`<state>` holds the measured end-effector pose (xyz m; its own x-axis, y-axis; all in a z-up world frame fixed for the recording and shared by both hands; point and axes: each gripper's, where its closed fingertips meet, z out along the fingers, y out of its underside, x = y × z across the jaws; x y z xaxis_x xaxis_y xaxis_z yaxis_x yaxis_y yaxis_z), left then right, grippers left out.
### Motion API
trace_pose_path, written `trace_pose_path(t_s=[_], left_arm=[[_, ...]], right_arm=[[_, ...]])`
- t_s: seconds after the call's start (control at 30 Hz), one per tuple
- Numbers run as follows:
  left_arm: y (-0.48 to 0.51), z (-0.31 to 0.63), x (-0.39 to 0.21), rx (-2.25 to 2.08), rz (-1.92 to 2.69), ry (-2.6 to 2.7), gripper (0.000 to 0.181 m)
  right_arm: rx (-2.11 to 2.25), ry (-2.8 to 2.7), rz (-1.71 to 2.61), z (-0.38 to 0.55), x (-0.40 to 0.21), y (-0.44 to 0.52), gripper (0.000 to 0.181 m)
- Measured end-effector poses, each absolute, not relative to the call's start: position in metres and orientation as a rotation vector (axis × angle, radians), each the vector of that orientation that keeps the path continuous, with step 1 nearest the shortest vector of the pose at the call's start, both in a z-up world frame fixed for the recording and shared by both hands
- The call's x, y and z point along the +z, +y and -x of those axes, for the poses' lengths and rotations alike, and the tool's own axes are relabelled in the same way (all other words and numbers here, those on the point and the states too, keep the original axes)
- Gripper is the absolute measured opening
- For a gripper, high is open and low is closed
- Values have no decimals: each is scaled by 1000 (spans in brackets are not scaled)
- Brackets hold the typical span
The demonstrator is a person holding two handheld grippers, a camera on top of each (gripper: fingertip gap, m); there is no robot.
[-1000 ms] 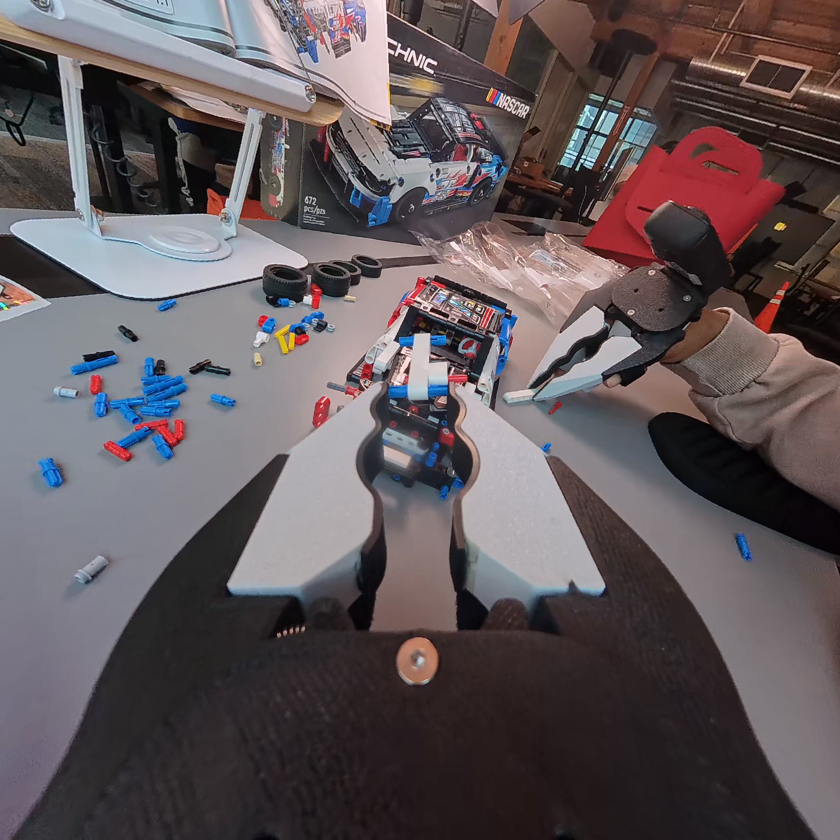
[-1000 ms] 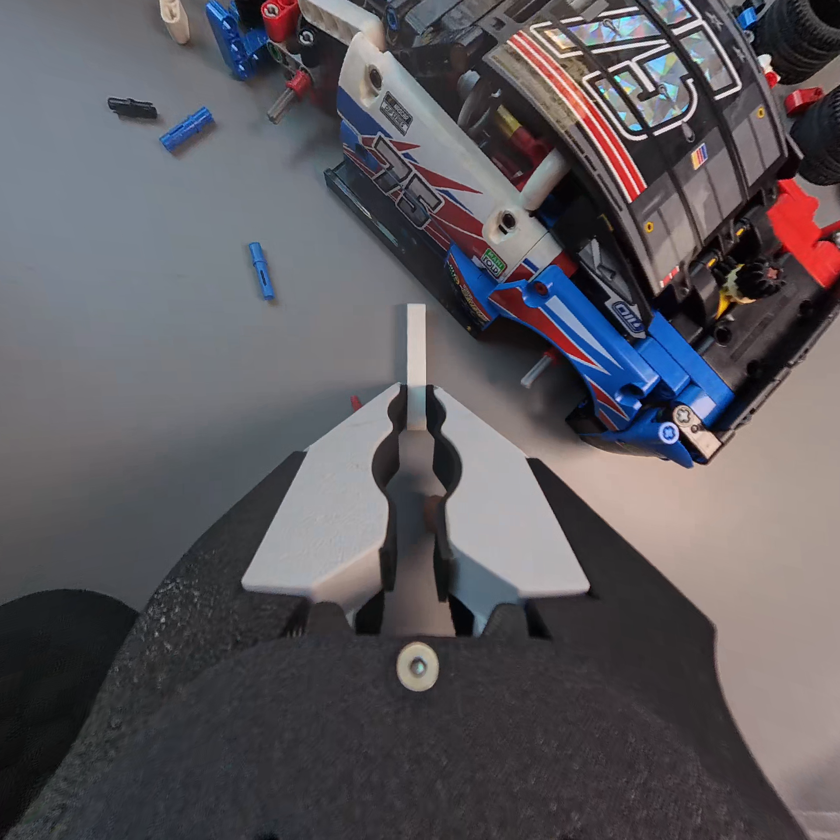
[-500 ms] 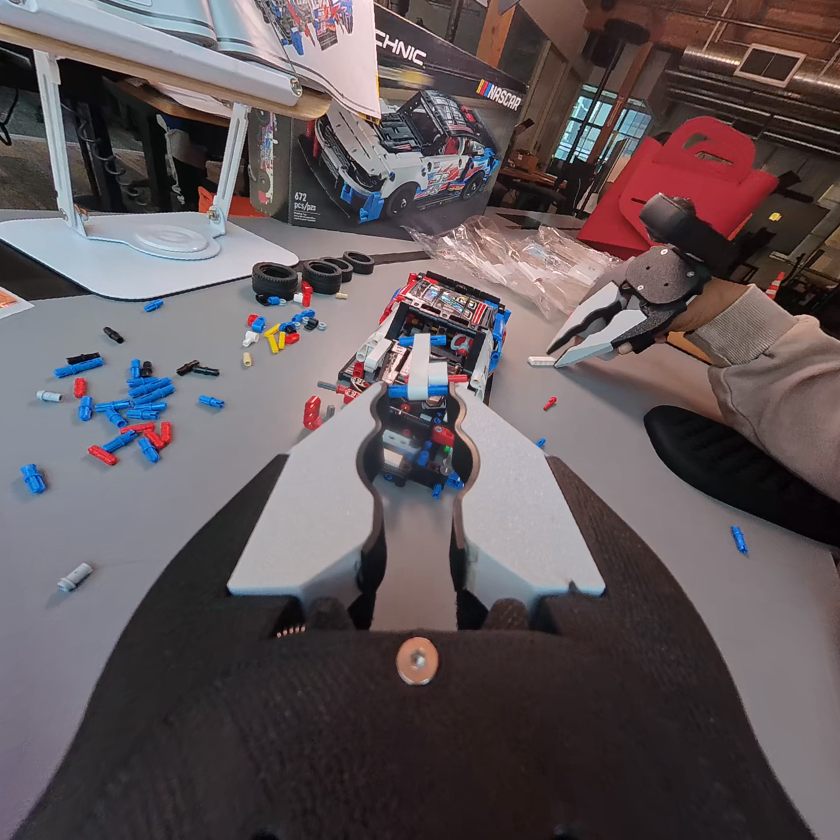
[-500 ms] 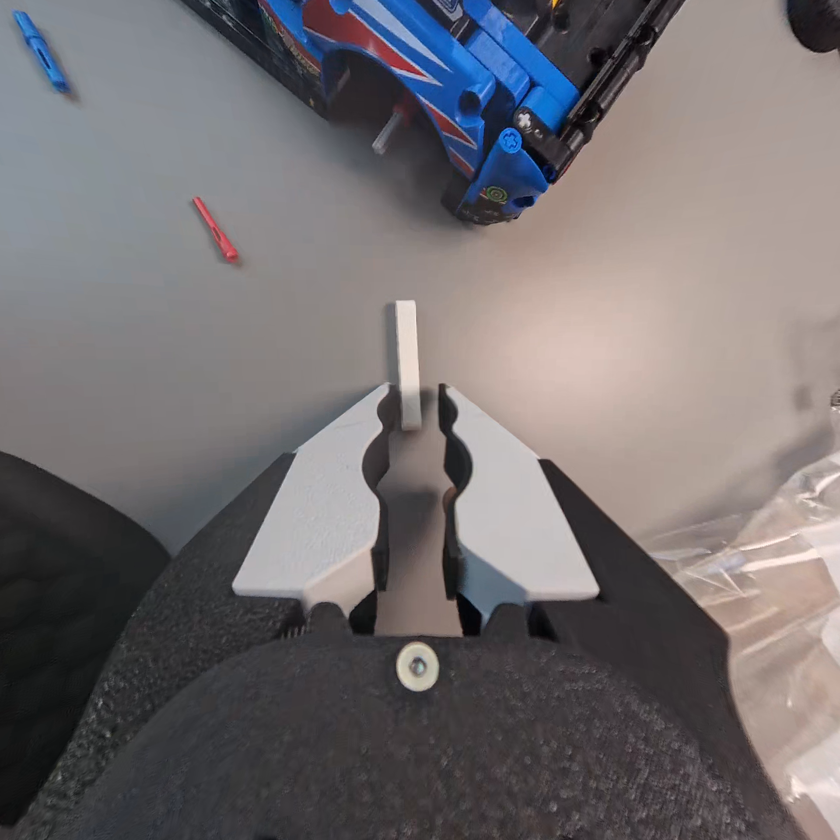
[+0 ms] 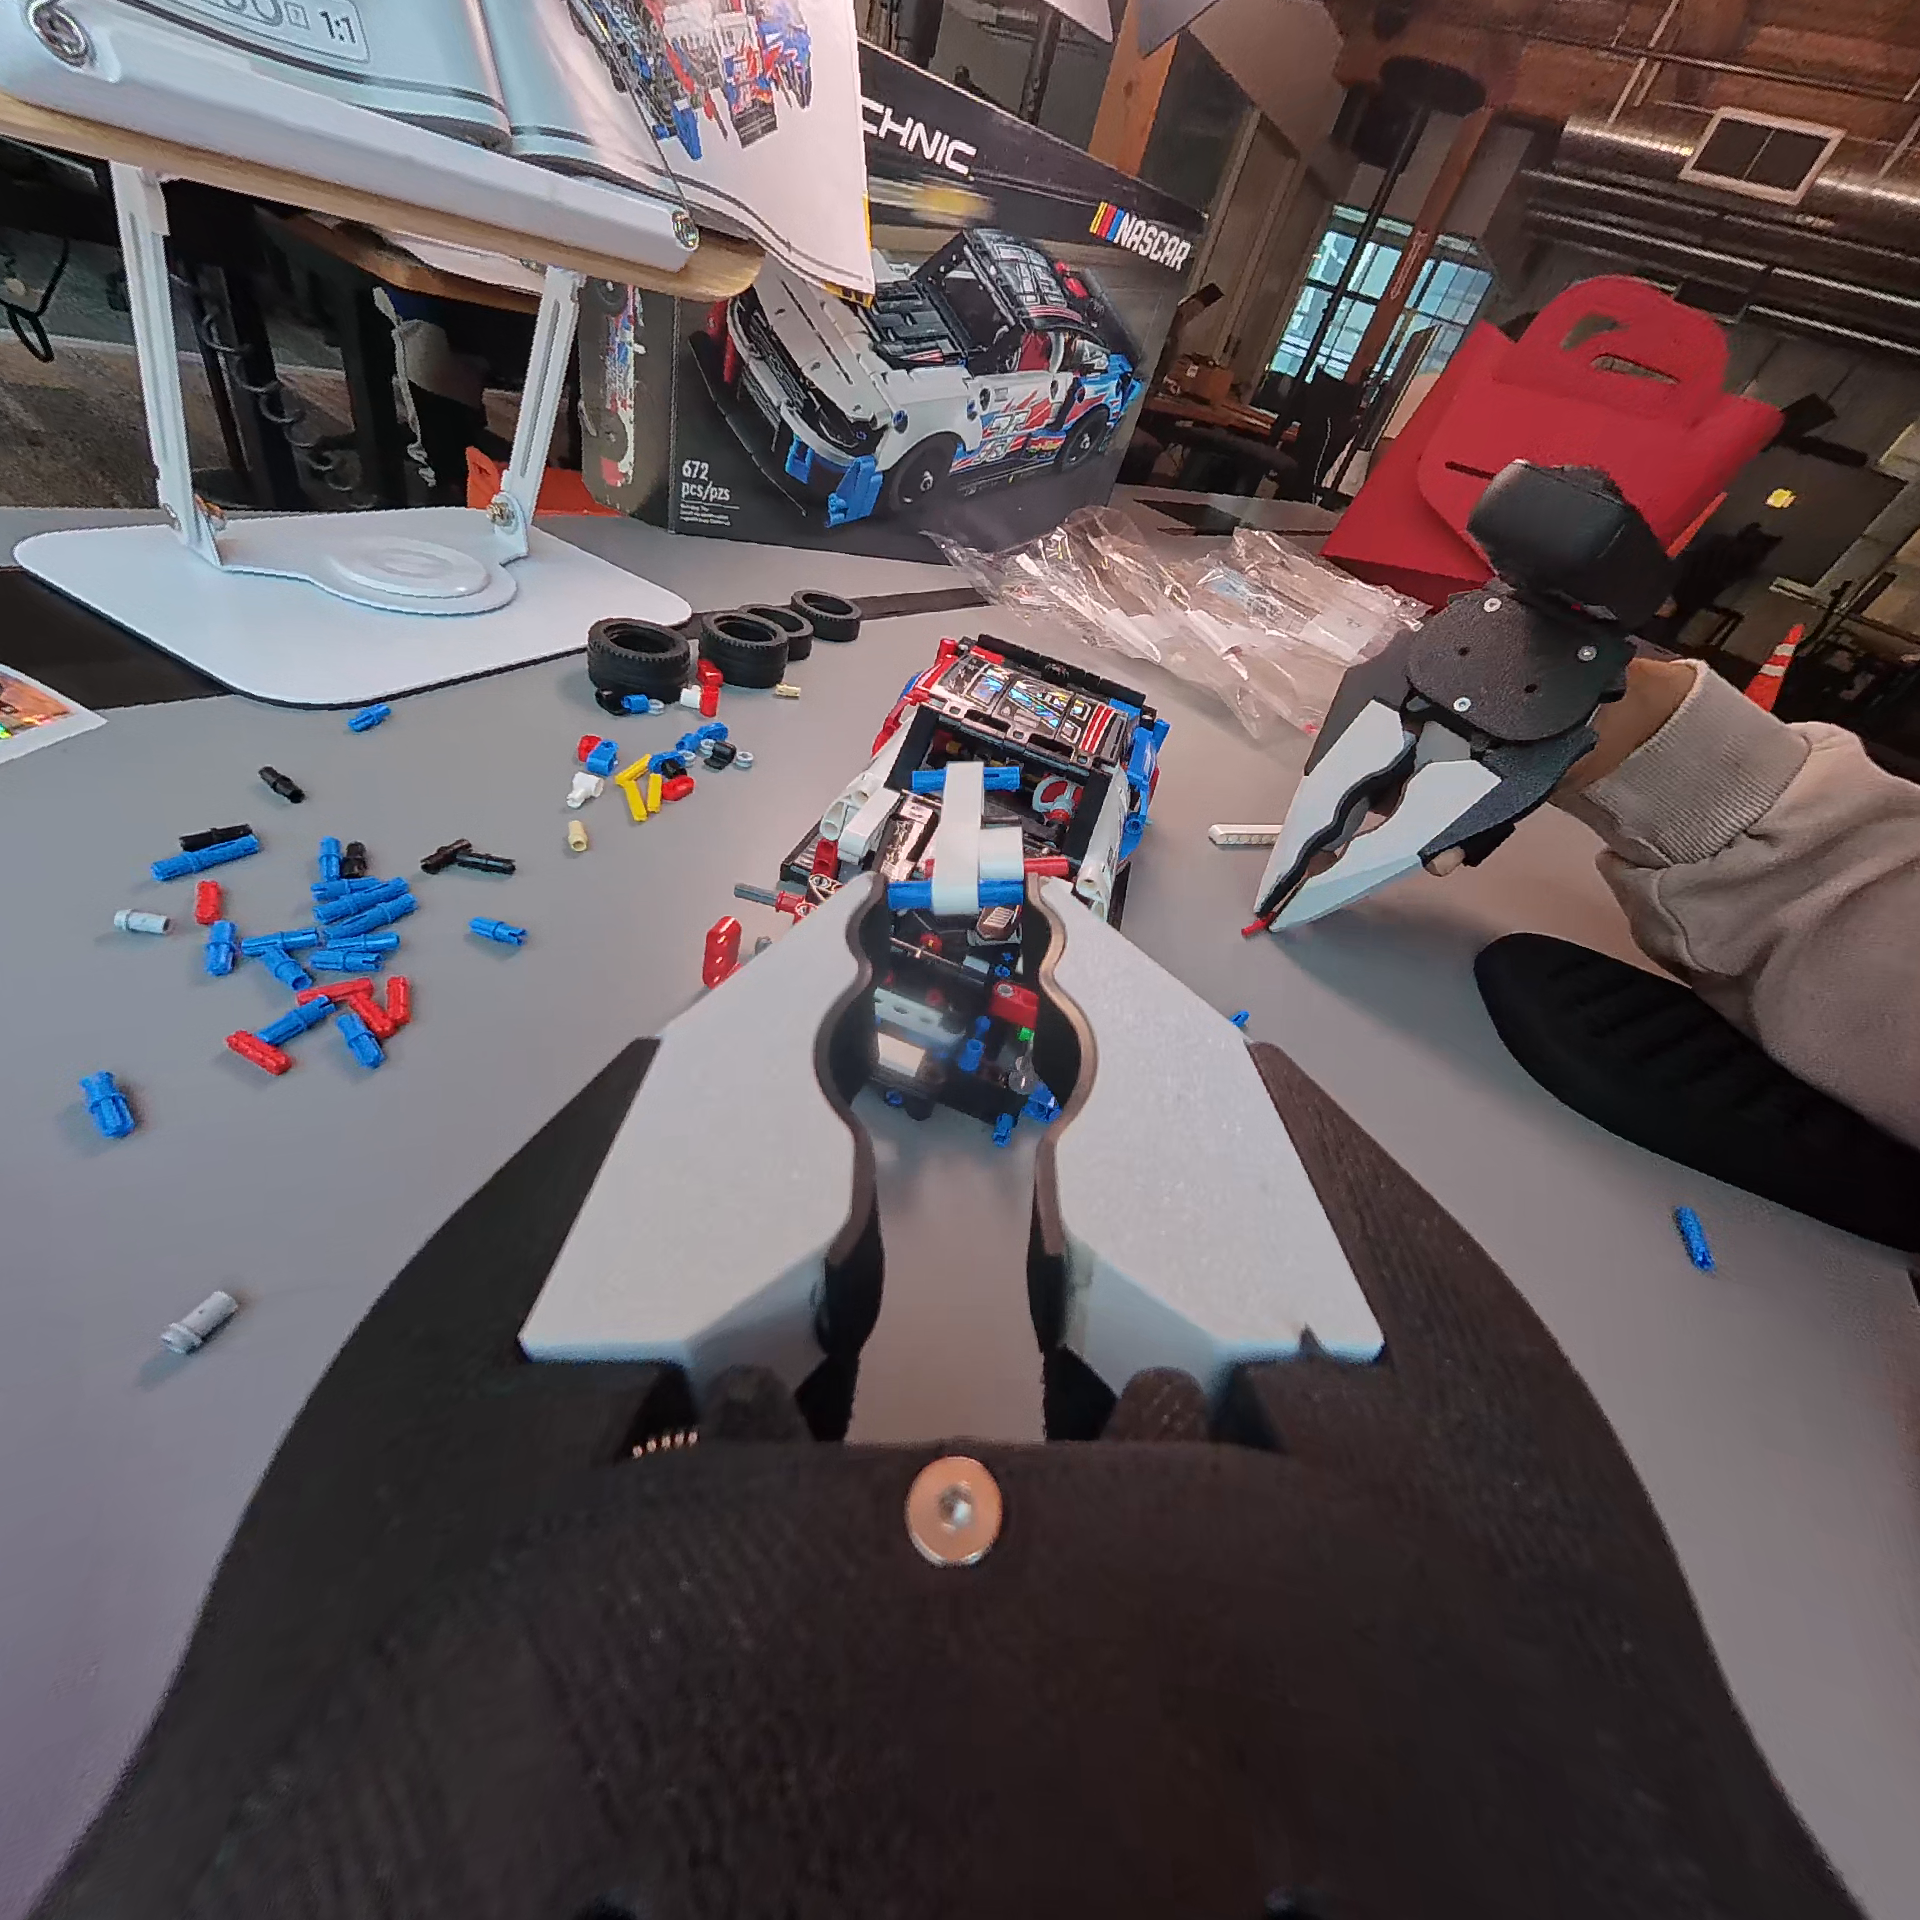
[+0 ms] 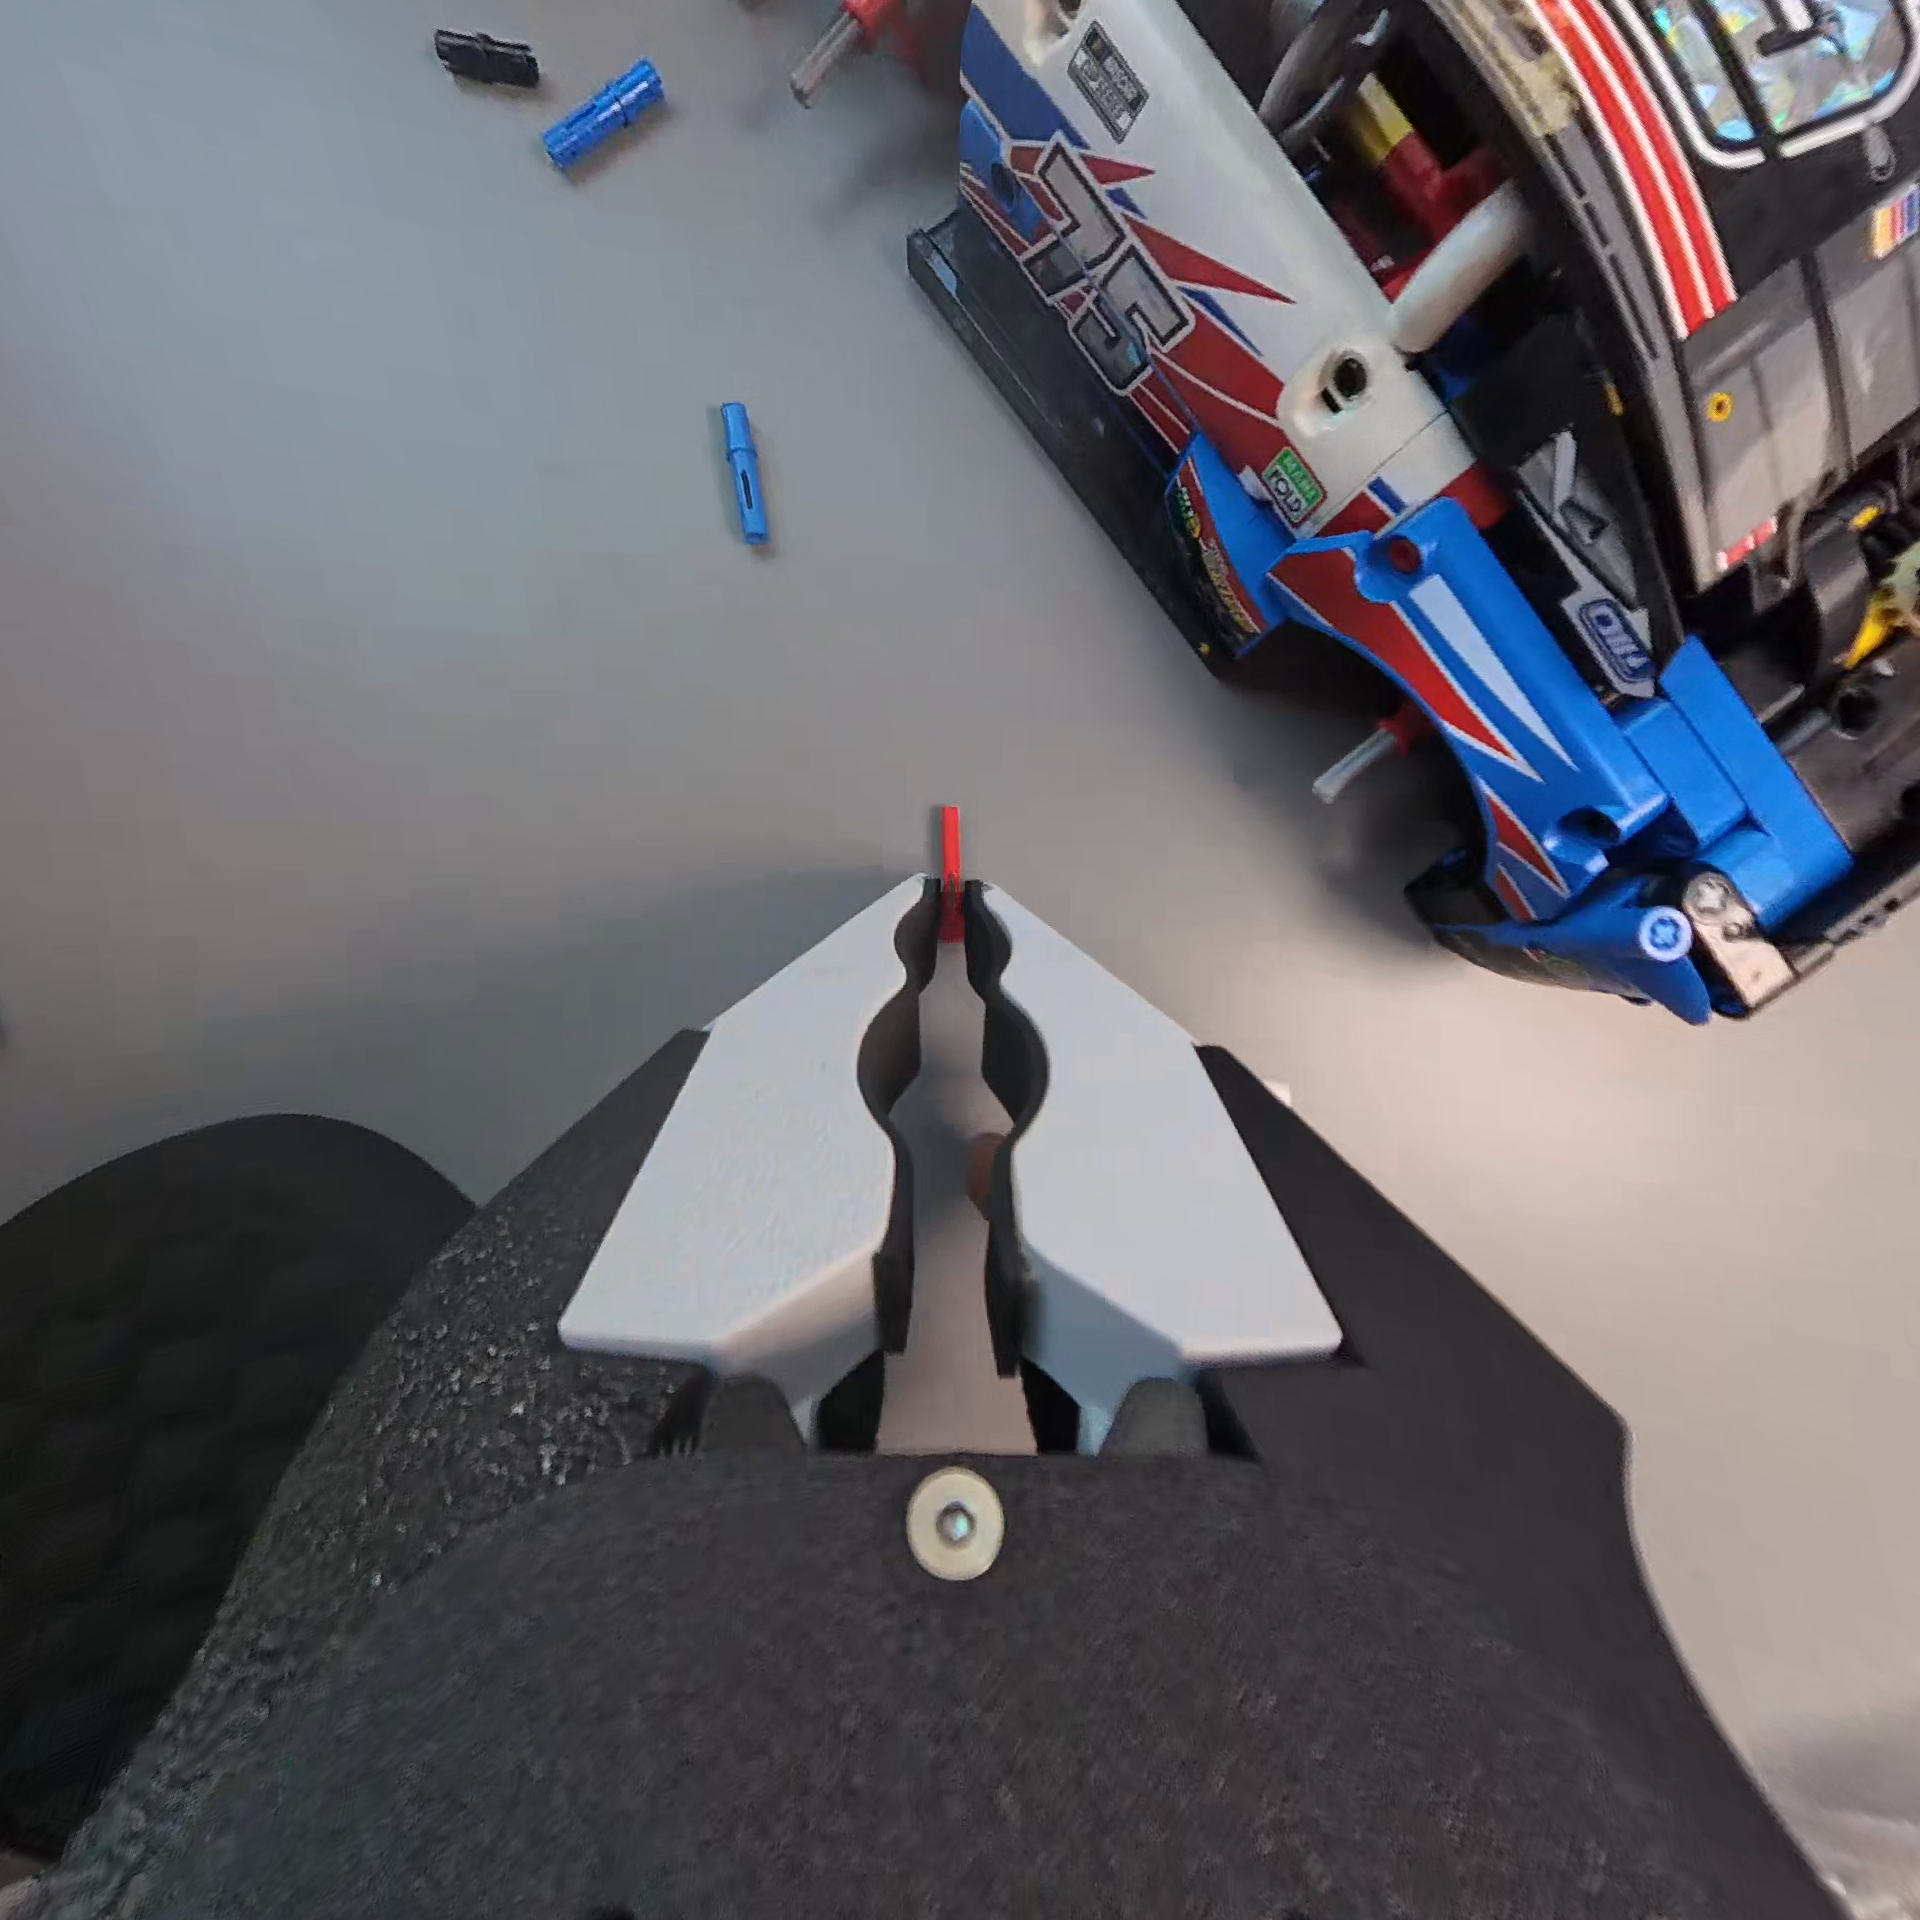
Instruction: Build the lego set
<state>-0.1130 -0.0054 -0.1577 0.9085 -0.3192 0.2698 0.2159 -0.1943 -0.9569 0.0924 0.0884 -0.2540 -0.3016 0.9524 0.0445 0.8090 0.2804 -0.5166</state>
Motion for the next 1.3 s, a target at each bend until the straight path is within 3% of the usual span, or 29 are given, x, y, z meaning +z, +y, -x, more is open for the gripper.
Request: trace_pose_path(t_s=[0.27, 1.0, 1.3], left_arm=[[-5, 106, -157, -501, 1699, 101, 22], [-6, 109, -157, -483, 1701, 95, 22], [-6, 109, -158, -483, 1704, 95, 22]], right_arm=[[315, -1816, 1909, -157, -237, 183, 2], [345, -1822, 1911, -155, -254, 181, 4], [387, -1709, 1787, -143, -220, 187, 19]])
